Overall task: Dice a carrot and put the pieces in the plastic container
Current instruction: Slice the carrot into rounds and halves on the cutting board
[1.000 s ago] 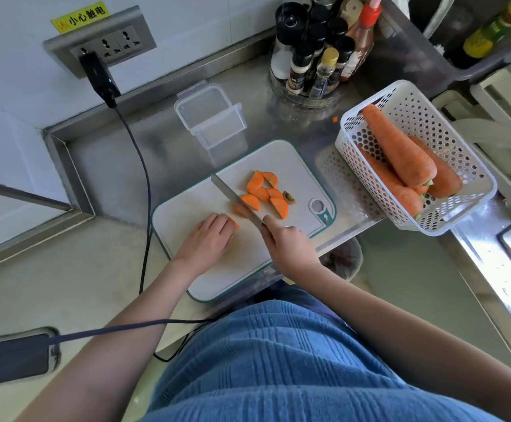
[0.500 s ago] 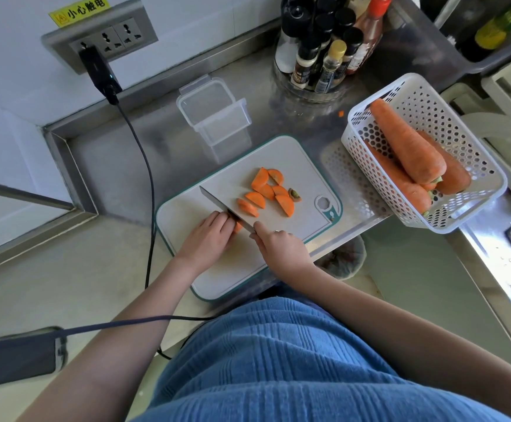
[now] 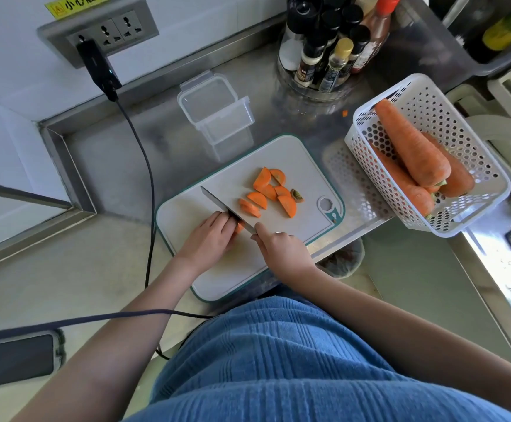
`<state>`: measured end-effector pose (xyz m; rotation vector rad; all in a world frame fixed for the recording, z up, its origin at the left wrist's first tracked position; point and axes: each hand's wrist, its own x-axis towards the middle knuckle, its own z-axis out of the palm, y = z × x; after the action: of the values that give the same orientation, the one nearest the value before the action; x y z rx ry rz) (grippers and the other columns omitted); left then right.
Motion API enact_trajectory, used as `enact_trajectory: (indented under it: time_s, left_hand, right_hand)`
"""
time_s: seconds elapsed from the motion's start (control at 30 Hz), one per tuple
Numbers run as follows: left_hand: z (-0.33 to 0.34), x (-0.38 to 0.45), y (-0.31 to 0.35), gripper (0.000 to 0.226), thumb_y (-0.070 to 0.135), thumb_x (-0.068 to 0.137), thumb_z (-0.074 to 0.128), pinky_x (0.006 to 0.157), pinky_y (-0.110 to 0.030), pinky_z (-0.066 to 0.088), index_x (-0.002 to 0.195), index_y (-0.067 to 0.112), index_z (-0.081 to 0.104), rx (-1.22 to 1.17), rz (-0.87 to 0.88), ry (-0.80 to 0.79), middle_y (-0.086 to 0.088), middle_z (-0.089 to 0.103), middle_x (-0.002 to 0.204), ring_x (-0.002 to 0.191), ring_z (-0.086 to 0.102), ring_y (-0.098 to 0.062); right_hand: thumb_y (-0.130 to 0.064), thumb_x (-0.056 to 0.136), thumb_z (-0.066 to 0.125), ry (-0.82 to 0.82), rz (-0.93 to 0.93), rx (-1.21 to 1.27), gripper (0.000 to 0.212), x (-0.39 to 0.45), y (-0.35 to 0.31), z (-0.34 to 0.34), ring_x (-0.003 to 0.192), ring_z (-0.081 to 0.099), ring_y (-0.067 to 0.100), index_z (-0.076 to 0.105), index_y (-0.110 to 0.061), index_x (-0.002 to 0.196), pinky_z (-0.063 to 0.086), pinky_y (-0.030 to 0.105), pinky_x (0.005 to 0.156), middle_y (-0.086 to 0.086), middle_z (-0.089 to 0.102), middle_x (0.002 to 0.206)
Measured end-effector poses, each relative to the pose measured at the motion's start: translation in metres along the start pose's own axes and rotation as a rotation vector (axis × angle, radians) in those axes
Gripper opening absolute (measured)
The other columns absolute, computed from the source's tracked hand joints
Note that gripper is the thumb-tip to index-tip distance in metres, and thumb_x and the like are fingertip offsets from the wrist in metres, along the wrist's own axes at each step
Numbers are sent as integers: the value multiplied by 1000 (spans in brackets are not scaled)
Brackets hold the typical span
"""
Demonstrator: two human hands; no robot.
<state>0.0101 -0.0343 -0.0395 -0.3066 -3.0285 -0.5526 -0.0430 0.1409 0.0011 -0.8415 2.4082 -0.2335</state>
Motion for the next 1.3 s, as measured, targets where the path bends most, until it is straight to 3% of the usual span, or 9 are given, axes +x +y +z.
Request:
enact_trajectory:
  time_s: [0.03, 0.1, 0.23, 0.33, 0.47, 0.57, 0.8, 1.13, 1.3]
  left_hand:
    - [3, -2, -2, 10, 14, 94, 40, 60, -37, 54, 94, 6, 47, -5, 3, 7, -16, 58, 83, 77, 57, -32]
    - [5, -2, -4, 23, 7, 74, 60, 60, -37, 54, 92, 6, 46, -46, 1, 22, -16, 56, 83, 81, 53, -30]
    - [4, -2, -6, 11, 16, 82, 46, 64, -35, 51, 87, 6, 49, -2, 9, 37, -11, 54, 80, 82, 46, -23]
    - [4, -2, -5, 15, 16, 83, 44, 65, -36, 51, 84, 4, 54, 5, -20, 41, -11, 54, 79, 80, 48, -23]
    - [9, -8, -4, 10, 7, 79, 56, 66, -37, 53, 88, 3, 55, 11, -55, 67, -12, 56, 86, 84, 50, -25]
    - [11, -17, 0, 22, 1, 71, 72, 65, -38, 54, 89, 1, 58, 14, -94, 72, -14, 57, 90, 87, 47, -25]
    - [11, -18, 5, 22, 2, 70, 74, 64, -39, 53, 85, 0, 58, 24, -118, 87, -15, 56, 85, 84, 50, -28]
    - [10, -17, 4, 24, 4, 71, 76, 63, -39, 54, 87, -1, 58, 15, -109, 94, -16, 57, 86, 86, 48, -28]
    - [10, -17, 3, 22, 8, 77, 70, 65, -40, 55, 93, -3, 60, 22, -109, 76, -17, 58, 87, 83, 56, -33]
  right_hand:
    - [-30, 105, 26, -7, 3, 4, 26, 1, 0, 1, 61, 44, 27, 38, -11, 118, 37, 34, 56, 5, 42, 67]
    - [-25, 105, 29, -29, 19, 22, 18, 5, -2, 4, 62, 45, 28, 36, -12, 115, 36, 34, 56, 3, 38, 63]
    - [-6, 99, 38, -63, 81, 27, 16, 15, -7, 11, 64, 51, 31, 30, -15, 109, 36, 35, 55, 5, 38, 63]
    - [-9, 100, 38, -69, 67, 24, 13, 20, -7, 10, 68, 54, 32, 33, -15, 110, 36, 35, 57, 4, 39, 65]
    - [-20, 104, 33, -52, 27, 26, 14, 20, -3, 3, 75, 60, 34, 37, -13, 114, 39, 36, 60, 11, 53, 77]
    - [-29, 105, 29, -6, 25, 25, 27, 11, 3, -1, 75, 61, 37, 37, -12, 125, 38, 36, 58, 16, 61, 84]
    - [-36, 104, 26, 15, 11, 16, 33, -3, 3, -5, 63, 51, 32, 40, -10, 117, 37, 34, 56, 4, 40, 64]
    - [-26, 105, 30, -27, -47, -85, 22, -1, -4, 2, 59, 45, 27, 35, -12, 122, 38, 33, 55, 12, 58, 76]
    - [-18, 104, 35, -10, -38, -124, 20, 2, -5, 10, 56, 45, 27, 32, -14, 123, 38, 32, 53, 4, 46, 69]
